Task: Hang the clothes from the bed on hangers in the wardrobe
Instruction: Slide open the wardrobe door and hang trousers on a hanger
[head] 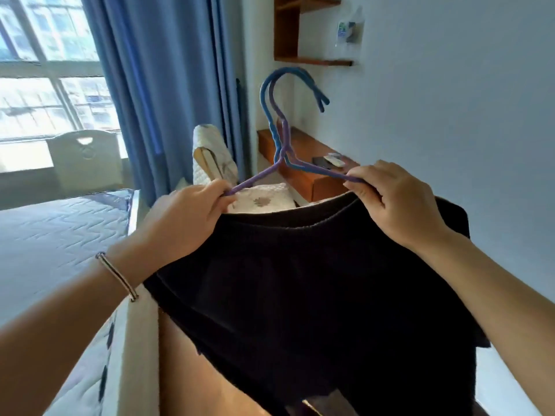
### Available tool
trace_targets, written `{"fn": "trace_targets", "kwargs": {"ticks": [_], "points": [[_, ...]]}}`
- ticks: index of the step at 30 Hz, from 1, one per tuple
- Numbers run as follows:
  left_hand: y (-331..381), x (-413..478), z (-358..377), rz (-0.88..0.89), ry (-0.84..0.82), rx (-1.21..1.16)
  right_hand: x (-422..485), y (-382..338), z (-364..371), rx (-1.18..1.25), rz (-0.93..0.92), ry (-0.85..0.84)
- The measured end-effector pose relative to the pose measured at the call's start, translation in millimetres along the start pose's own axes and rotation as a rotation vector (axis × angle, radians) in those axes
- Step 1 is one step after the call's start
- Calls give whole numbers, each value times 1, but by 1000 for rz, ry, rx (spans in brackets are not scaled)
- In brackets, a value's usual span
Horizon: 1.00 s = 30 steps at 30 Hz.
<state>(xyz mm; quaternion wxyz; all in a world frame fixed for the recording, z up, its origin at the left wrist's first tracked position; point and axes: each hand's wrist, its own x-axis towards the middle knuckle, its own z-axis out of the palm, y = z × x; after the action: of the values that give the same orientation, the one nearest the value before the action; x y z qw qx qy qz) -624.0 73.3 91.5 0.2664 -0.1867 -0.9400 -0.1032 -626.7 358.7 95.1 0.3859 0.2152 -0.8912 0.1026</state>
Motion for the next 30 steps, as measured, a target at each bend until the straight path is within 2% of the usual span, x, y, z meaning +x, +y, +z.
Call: {"fn": "trace_targets", "kwargs": {"ticks": [7,12,15,19,21,25,30], "points": [[-108,22,9,-205,114,-6,104,-17,119,118,-253,73],[-192,62,3,-391,164,-138,203,-41,205,239,-301,106],[-242,70,1,-535,101,-229,251,-64,254,340,-300,77],[-305,65,12,-729,-42,-132,302,-89,326,490,-300,24],[-327,65,19,-834,-50,-90,328,-99,362,552,-338,14],[-371,83,43,-925,159,53,388,-119,428,650,-402,-70],[-436,132,58,-1056,453,216,492,-145,508,911,-423,-333]]}}
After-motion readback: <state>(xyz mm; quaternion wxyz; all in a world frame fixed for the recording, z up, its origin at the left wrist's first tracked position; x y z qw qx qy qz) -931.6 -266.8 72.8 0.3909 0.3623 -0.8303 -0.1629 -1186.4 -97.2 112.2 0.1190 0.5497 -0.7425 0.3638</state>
